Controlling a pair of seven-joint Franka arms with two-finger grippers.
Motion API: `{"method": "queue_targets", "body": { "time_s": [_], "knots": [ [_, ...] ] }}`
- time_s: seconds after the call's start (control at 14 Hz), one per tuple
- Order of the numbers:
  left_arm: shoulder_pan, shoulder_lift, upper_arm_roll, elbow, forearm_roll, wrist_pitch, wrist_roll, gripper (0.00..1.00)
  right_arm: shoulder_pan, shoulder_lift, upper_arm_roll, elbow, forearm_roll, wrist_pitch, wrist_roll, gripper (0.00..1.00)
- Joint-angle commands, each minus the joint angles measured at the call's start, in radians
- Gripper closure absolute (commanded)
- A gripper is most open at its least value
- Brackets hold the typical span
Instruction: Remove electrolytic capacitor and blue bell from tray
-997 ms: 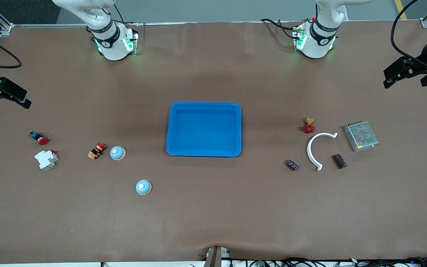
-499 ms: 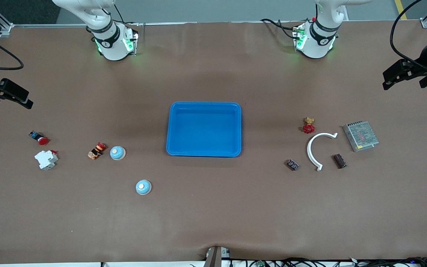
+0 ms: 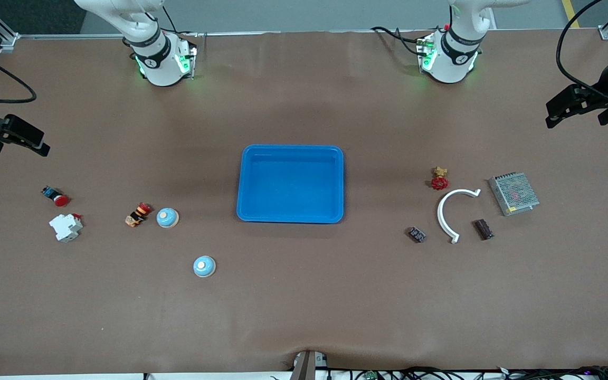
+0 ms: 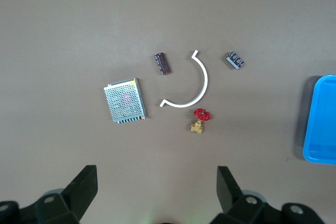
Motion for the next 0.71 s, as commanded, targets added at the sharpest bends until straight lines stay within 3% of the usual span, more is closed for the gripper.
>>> {"method": "queue_targets", "body": {
  "time_s": [0.0, 0.64],
  "knots": [
    [0.006, 0.007, 0.001, 0.023, -0.016, -0.013, 0.0, 0.0, -0.008, -0.003, 0.004, -0.001, -0.004, -0.005, -0.007, 0.0],
    [0.006, 0.007, 0.001, 0.023, -0.016, -0.013, -0.002, 0.0, -0.008, -0.008, 0.004, -0.036, -0.004, -0.004, -0.007, 0.0]
  ]
}}
